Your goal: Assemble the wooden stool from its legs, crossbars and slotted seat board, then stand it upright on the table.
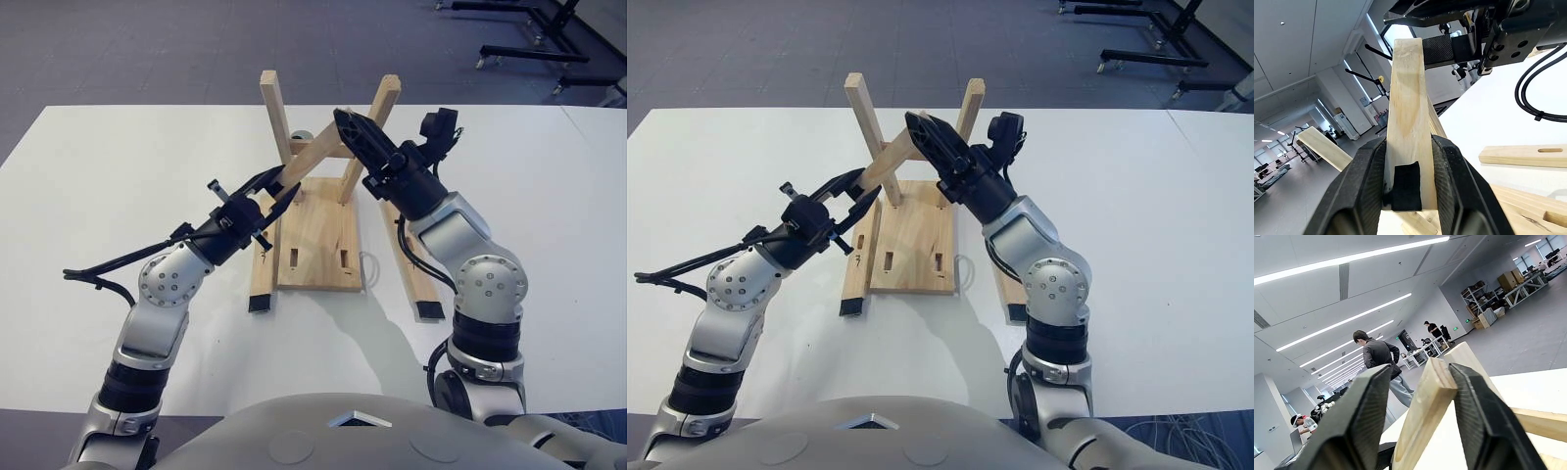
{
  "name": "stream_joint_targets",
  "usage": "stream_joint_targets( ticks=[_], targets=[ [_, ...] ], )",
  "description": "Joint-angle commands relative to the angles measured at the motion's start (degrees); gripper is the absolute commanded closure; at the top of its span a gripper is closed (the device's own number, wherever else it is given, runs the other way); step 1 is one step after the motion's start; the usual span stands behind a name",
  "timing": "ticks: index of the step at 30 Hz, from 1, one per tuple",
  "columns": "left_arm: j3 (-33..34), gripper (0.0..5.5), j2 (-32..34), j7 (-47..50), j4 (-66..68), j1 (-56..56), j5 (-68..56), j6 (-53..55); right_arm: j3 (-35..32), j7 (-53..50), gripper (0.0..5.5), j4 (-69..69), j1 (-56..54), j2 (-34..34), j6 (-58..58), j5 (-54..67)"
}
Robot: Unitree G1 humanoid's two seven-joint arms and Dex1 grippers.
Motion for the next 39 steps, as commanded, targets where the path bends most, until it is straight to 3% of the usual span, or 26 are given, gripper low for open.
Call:
stream_joint_targets(
  ticks=[1,6,16,17,23,26,29,32,35,39],
  targets=[
    [0.54,4.22,0.76,-0.24,0.65,0.08,0.32,0.88,0.25,0.20,4.20,-1.04,-0.23,0.16,0.52,1.17],
    [1.04,4.22,0.79,-0.53,0.78,0.09,0.02,1.21,-0.29,0.12,5.00,-0.76,-0.07,-0.18,0.60,1.34],
    [2.23,4.22,0.23,-0.23,0.44,-0.07,-1.67,3.77,-1.20,-0.45,5.08,-0.92,-0.13,-0.86,-0.86,0.13],
    [2.30,3.86,0.28,-0.18,0.50,-0.18,-1.70,3.90,-1.46,-0.60,5.08,-0.83,-0.22,-0.95,-1.13,-0.24],
    [3.01,2.92,0.19,0.64,0.89,-0.27,-1.15,5.23,-2.94,-0.41,5.13,-1.13,0.05,-2.74,-2.11,-2.69],
    [7.65,2.43,1.12,0.92,3.62,2.56,-3.42,4.79,-8.09,0.92,5.13,-3.88,2.10,-8.59,-0.88,-1.08],
    [16.89,1.96,-0.16,2.29,12.50,6.85,-9.02,1.06,-17.11,2.75,5.13,-7.84,7.56,-17.26,2.02,4.96],
    [26.53,1.94,-2.21,10.67,25.91,9.89,-9.03,-3.42,-21.78,1.79,5.13,-9.71,14.85,-22.53,4.15,5.23],
    [29.56,1.94,-7.92,19.72,26.46,11.42,-8.57,-3.86,-16.61,-3.92,5.13,-13.36,19.63,-23.32,3.94,-5.50],
    [26.26,1.94,-15.93,30.36,14.13,11.05,-4.91,1.06,-8.18,-9.07,5.13,-17.29,23.67,-21.93,2.87,-17.98]
  ],
)
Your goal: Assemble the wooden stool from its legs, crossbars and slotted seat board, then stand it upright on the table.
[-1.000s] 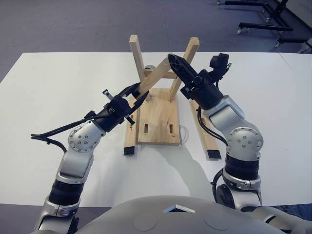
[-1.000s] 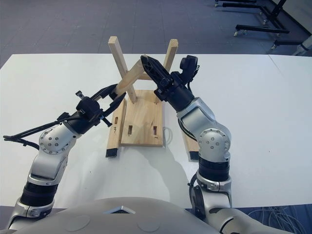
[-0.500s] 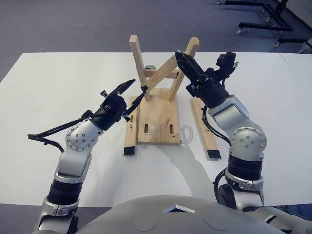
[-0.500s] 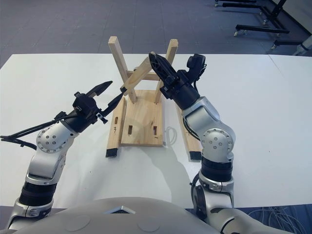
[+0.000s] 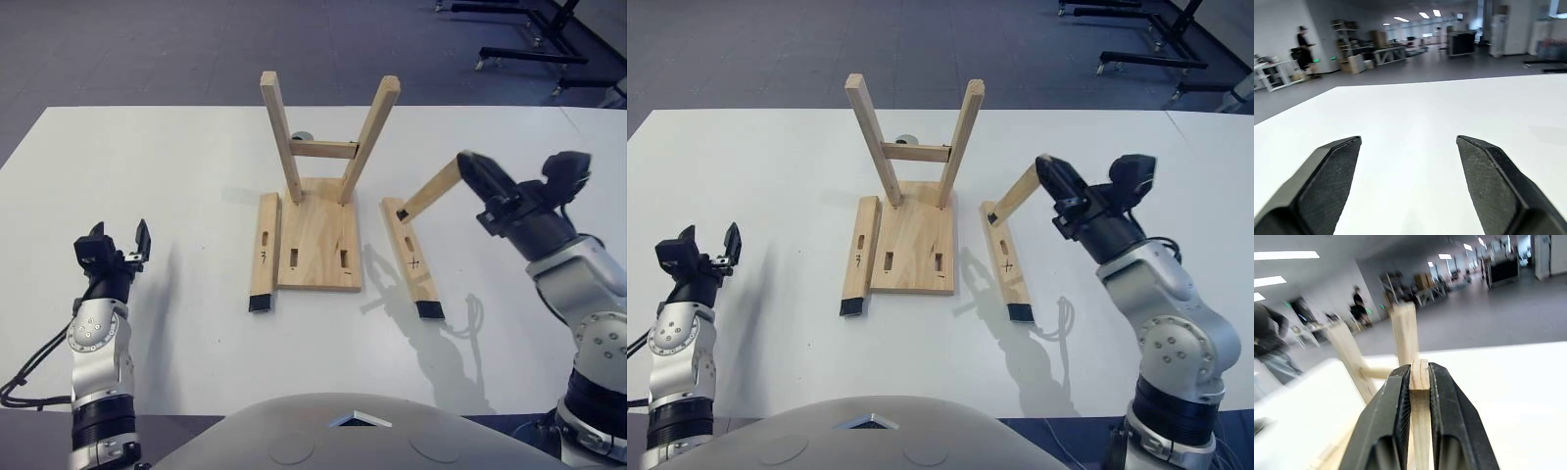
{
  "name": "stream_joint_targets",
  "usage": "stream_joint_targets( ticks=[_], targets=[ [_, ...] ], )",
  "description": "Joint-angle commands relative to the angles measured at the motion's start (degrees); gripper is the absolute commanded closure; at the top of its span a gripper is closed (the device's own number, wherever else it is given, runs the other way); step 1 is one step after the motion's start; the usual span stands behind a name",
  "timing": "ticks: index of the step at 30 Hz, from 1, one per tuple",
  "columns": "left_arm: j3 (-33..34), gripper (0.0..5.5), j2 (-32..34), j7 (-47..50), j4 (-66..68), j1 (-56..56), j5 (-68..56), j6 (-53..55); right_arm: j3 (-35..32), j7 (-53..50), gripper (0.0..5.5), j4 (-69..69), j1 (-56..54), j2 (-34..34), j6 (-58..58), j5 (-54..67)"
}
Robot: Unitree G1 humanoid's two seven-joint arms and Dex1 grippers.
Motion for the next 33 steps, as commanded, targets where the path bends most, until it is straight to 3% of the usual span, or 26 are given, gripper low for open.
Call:
stream_joint_targets(
  ticks=[1,4,9,16,24,33],
  targets=[
    [-4.87,1.94,-6.86,8.55,-14.30,-0.88,4.13,6.43,6.23,-4.37,5.13,-3.87,3.13,0.27,-0.54,-10.47],
    [-9.80,1.94,-10.80,12.70,-24.31,-2.24,7.38,12.77,6.20,-4.93,5.13,-5.43,4.28,-0.17,-0.71,-14.12],
    [-15.83,1.94,-11.80,12.16,-32.84,-4.58,9.57,19.11,4.95,-4.10,5.13,-5.00,3.11,0.16,-0.62,-16.38],
    [-18.07,1.94,-11.27,9.53,-34.61,-6.06,8.67,24.31,7.83,-4.07,5.13,-4.23,-1.39,1.71,-0.66,-19.38],
    [-20.44,1.94,-9.39,6.83,-37.36,-11.26,8.80,30.07,8.71,-3.73,5.13,-8.01,4.28,3.38,1.52,-20.33],
    [-21.70,1.94,-8.63,6.34,-37.81,-11.95,10.21,30.35,9.93,-3.96,5.13,-5.11,3.00,5.98,0.39,-23.41]
  ],
)
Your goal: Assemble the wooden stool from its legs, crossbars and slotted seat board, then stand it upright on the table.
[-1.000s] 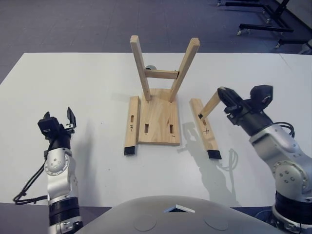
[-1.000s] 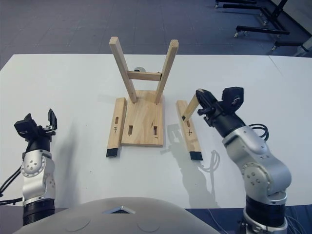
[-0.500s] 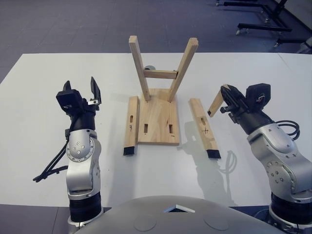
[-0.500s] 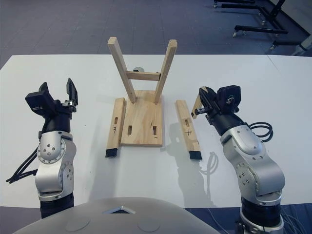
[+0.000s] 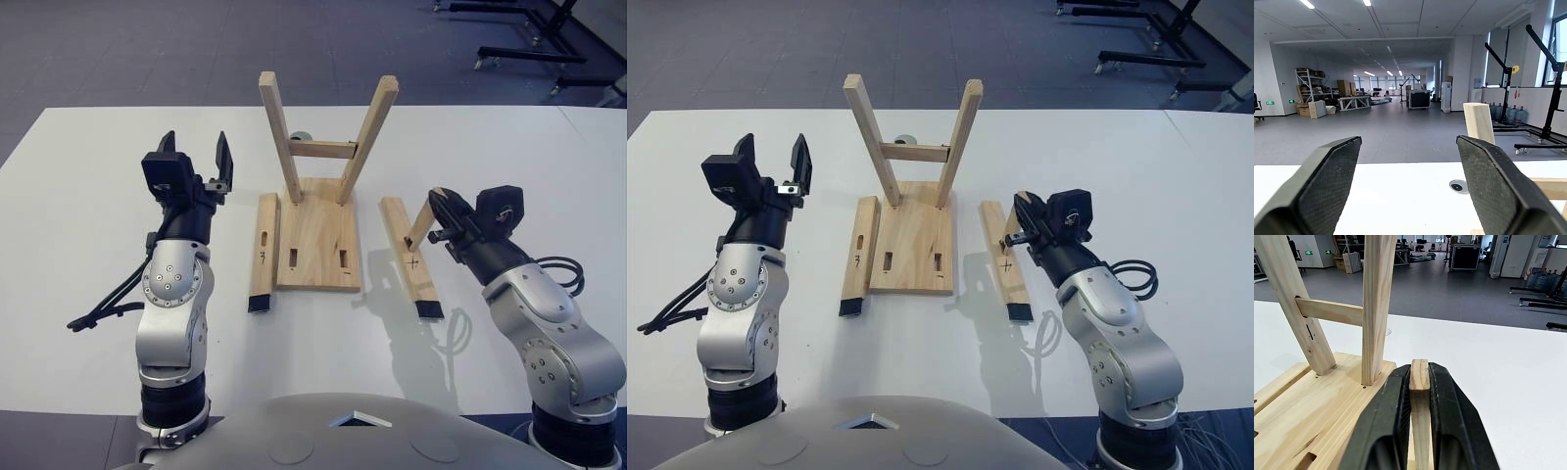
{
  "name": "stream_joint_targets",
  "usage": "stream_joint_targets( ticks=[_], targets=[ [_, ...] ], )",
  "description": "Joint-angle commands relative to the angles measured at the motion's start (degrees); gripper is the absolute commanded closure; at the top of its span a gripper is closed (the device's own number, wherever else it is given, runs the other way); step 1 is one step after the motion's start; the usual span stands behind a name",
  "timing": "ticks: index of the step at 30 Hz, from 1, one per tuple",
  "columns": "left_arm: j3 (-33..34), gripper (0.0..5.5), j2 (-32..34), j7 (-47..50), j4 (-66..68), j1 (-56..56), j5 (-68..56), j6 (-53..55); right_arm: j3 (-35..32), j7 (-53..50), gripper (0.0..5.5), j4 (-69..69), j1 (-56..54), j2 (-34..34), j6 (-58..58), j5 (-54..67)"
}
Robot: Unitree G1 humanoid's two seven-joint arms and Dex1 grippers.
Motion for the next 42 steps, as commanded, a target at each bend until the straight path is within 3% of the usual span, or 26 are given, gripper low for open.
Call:
stream_joint_targets(
  ticks=[1,42],
  targets=[
    [-0.21,1.94,0.50,-0.38,-0.38,-1.03,0.68,0.55,0.56,-0.23,5.13,1.69,-1.30,1.31,-0.61,-1.98],
    [-1.97,1.94,1.13,-2.69,2.85,-2.46,1.05,-1.38,2.95,2.36,5.13,6.98,0.69,7.70,-5.76,-9.42]
  ],
)
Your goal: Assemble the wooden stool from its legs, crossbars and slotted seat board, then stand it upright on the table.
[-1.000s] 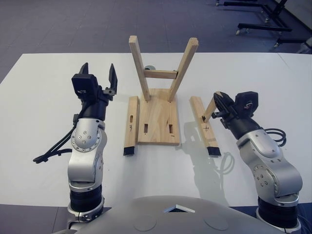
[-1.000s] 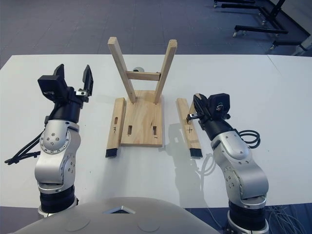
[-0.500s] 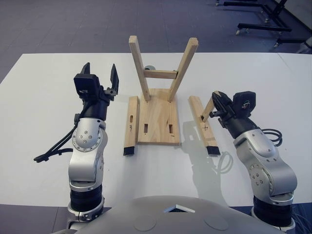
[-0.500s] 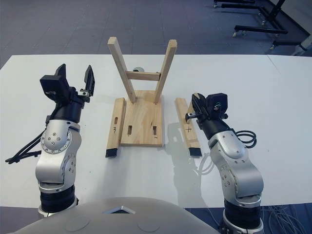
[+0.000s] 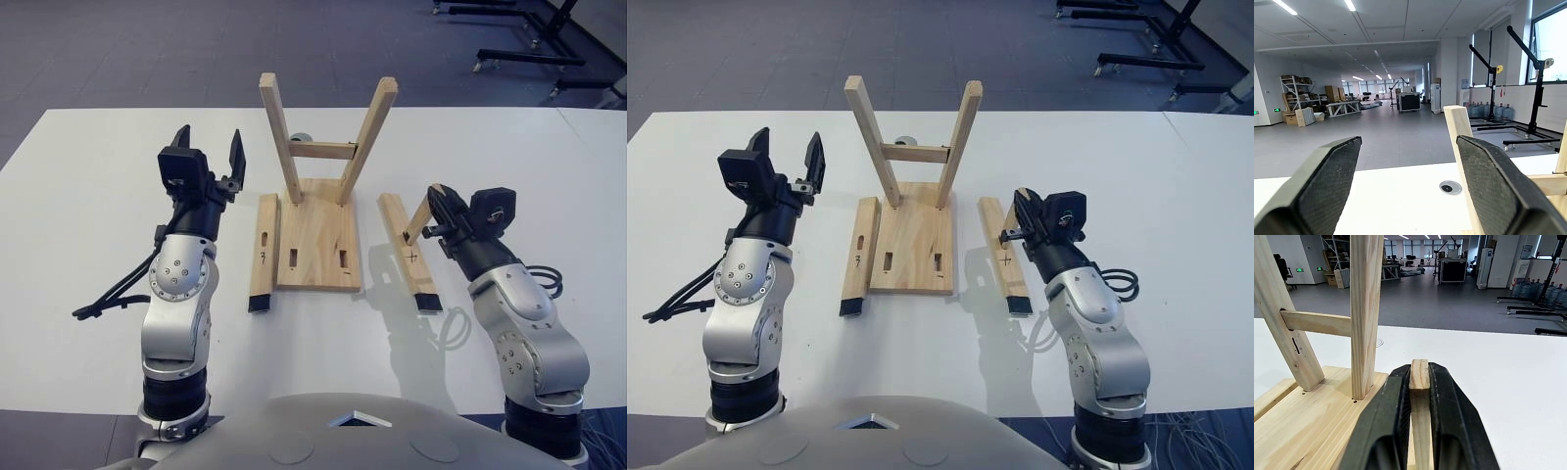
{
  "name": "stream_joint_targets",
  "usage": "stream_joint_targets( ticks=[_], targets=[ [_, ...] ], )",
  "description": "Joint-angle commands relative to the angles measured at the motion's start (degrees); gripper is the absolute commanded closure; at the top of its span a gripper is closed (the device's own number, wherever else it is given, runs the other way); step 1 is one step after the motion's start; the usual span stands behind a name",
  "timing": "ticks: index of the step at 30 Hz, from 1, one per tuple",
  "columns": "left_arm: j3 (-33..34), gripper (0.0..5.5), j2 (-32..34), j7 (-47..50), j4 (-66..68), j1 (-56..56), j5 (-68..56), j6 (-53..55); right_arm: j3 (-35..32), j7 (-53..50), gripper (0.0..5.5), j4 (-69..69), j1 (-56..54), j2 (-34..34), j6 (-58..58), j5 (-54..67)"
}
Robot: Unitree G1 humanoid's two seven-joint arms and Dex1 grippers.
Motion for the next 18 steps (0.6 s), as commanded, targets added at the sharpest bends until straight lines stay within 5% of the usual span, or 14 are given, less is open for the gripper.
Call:
stream_joint_targets(
  ticks=[1,18],
  targets=[
    [-0.38,1.94,0.23,-0.50,0.80,-0.92,0.33,-0.49,0.80,-0.10,5.13,2.06,0.62,0.69,1.37,-0.80],
    [-0.62,1.94,0.69,-0.84,1.25,-1.39,0.28,-0.78,1.77,1.20,5.13,2.97,1.96,0.41,1.96,-1.73]
  ],
)
